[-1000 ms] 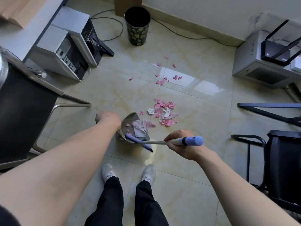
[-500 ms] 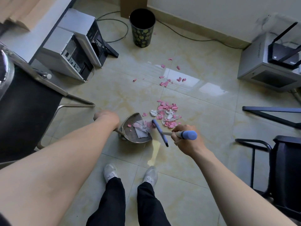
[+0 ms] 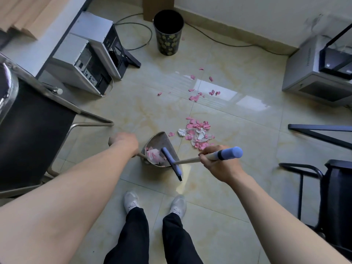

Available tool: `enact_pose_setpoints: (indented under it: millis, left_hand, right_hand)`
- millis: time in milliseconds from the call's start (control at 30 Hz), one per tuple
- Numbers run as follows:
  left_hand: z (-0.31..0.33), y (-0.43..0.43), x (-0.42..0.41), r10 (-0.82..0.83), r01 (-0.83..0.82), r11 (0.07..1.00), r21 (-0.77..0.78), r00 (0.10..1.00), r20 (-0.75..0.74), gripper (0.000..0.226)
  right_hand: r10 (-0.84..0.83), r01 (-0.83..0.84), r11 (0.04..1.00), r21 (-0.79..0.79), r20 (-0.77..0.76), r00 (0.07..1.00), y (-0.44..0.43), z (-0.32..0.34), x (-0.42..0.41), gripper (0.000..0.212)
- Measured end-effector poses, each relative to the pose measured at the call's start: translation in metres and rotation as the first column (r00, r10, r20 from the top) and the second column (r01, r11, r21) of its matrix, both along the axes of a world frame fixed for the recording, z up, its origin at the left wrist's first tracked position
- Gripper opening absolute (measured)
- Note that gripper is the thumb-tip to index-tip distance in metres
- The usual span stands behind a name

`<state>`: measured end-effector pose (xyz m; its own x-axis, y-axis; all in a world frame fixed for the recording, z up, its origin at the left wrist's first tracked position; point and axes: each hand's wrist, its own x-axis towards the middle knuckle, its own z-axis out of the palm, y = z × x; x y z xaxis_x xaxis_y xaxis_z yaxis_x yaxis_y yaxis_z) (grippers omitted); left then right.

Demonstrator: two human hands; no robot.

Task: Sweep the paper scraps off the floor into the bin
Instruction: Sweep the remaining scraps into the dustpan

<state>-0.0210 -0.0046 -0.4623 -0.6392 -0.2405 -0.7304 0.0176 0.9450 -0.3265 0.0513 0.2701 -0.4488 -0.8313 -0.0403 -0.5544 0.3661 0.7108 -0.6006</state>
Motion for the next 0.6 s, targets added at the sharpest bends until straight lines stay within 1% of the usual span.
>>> enact_pose_setpoints:
  millis: [67,133,233,367,500,600]
  left_hand:
    - [0.001,-0.005,0.0,0.005,-0.005,1.0,0.001,1.0,0.004,0.039]
    - [0.003,-0.01,-0.002,0.017,-0.017,1.0,-0.01,1.0,0.004,0.04]
    - [0.008,-0.012,-0.007,0.032,-0.032,0.999,-0.032,0.999,-0.004,0.041]
    - [0.01,-0.007,-0.019,0.013,-0.013,0.999,-0.046,1.0,0.0,0.043]
    - [0.007,-0.009,-0.034,-0.003,0.003,0.999,-0.05,1.0,0.009,0.046]
    - [0.001,-0.014,-0.05,-0.012,0.012,0.999,-0.032,1.0,0.024,0.045]
  right_hand:
    - [-0.115,0.115,0.993,-0.018,0.006,0.993,0.003,0.001,-0.003,0.025]
    - [-0.173,0.173,0.985,-0.01,-0.005,0.985,0.006,0.0,-0.006,0.028]
    - [-0.147,0.148,0.989,0.016,-0.053,0.988,0.006,-0.003,-0.009,0.028]
    - [-0.124,0.13,0.989,0.075,-0.078,0.989,0.002,-0.006,-0.015,0.021]
    - [-0.129,0.132,0.99,0.044,-0.067,0.989,-0.012,-0.013,-0.028,0.034]
    - [-0.034,0.036,0.998,0.061,-0.037,0.999,-0.034,-0.021,-0.042,0.023]
